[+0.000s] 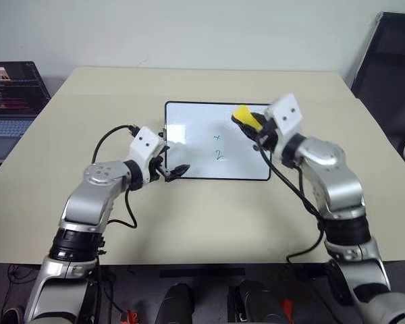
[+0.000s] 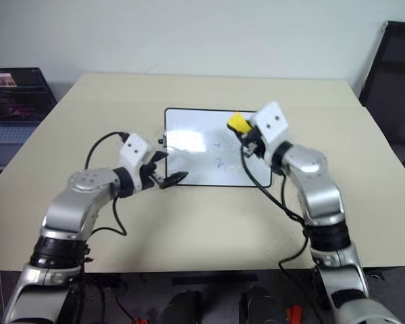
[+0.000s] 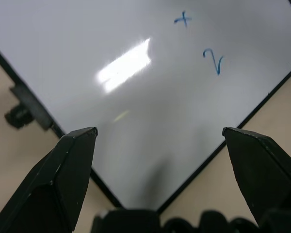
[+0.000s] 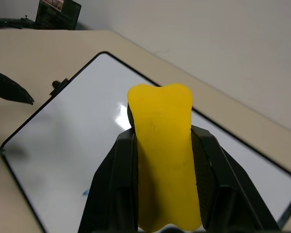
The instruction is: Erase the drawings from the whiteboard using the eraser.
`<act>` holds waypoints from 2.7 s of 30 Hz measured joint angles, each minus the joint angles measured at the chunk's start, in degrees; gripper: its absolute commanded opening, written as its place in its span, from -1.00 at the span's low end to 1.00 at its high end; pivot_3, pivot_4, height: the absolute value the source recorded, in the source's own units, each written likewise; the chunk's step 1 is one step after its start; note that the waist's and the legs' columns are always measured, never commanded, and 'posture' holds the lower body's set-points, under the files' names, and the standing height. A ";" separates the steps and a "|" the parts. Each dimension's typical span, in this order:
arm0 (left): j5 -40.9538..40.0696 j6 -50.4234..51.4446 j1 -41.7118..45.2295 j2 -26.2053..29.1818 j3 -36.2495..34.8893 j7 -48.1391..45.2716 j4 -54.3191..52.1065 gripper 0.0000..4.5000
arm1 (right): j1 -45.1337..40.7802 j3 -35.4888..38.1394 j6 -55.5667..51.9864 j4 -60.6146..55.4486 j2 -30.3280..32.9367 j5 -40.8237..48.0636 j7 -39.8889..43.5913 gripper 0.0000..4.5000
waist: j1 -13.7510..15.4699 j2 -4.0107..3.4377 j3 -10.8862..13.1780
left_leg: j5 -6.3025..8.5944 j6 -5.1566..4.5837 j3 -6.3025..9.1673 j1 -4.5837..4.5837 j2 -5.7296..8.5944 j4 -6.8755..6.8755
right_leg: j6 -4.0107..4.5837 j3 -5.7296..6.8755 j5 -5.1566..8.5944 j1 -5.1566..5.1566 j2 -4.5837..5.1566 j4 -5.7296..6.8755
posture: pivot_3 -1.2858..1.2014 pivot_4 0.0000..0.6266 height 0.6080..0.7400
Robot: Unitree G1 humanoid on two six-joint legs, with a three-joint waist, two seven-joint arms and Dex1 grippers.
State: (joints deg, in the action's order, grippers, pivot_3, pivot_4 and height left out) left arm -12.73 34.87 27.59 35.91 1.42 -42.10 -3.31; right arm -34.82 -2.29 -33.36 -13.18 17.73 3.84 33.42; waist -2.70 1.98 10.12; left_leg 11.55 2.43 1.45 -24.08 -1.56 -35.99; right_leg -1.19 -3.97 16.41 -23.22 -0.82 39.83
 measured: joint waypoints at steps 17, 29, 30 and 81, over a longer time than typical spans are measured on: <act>-0.81 -5.30 -3.32 0.59 -0.65 -1.49 1.52 1.00 | 9.33 -7.45 0.60 -4.89 3.05 -1.98 -3.95 -0.51 | -0.57 0.01 0.00 | -0.01 0.00 -0.09 0.16 -0.07 -0.04 | -0.24 -0.09 0.15 0.02 -0.10 0.05 | 0.03 -0.52 1.00; 0.38 -6.92 -2.01 0.20 0.99 -2.49 3.11 1.00 | -11.93 -16.65 8.38 19.82 -1.87 -10.66 -5.60 -0.51 | -0.47 0.01 0.01 | 0.00 0.00 -0.05 0.05 -0.02 0.01 | 0.01 -0.02 0.00 0.00 -0.06 0.01 | 0.03 -0.52 1.00; 0.38 -6.86 -1.91 0.19 1.22 -2.49 2.97 1.00 | -13.18 -17.24 9.14 22.02 -2.51 -11.36 -5.67 -0.51 | -0.49 0.01 0.01 | 0.00 0.00 -0.05 0.06 -0.03 0.01 | 0.01 -0.02 0.00 0.00 -0.06 0.02 | 0.03 -0.52 1.00; -0.17 -0.16 1.23 -1.46 2.98 -2.33 -3.33 1.00 | -19.31 -19.96 19.73 39.64 -1.34 -21.83 -5.78 -0.51 | -0.51 0.02 0.00 | -0.02 0.00 -0.05 0.14 -0.02 -0.09 | -0.01 -0.05 0.00 0.06 -0.06 0.11 | 0.03 -0.52 1.00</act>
State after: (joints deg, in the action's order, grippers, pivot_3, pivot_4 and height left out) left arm -12.90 34.71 28.82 34.45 4.40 -44.44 -6.65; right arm -54.12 -22.24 -13.63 26.47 16.39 -17.99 27.65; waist -3.21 2.00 10.12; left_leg 11.53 2.43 1.40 -23.93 -1.58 -36.09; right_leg -1.20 -4.01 16.41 -23.17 -0.88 39.94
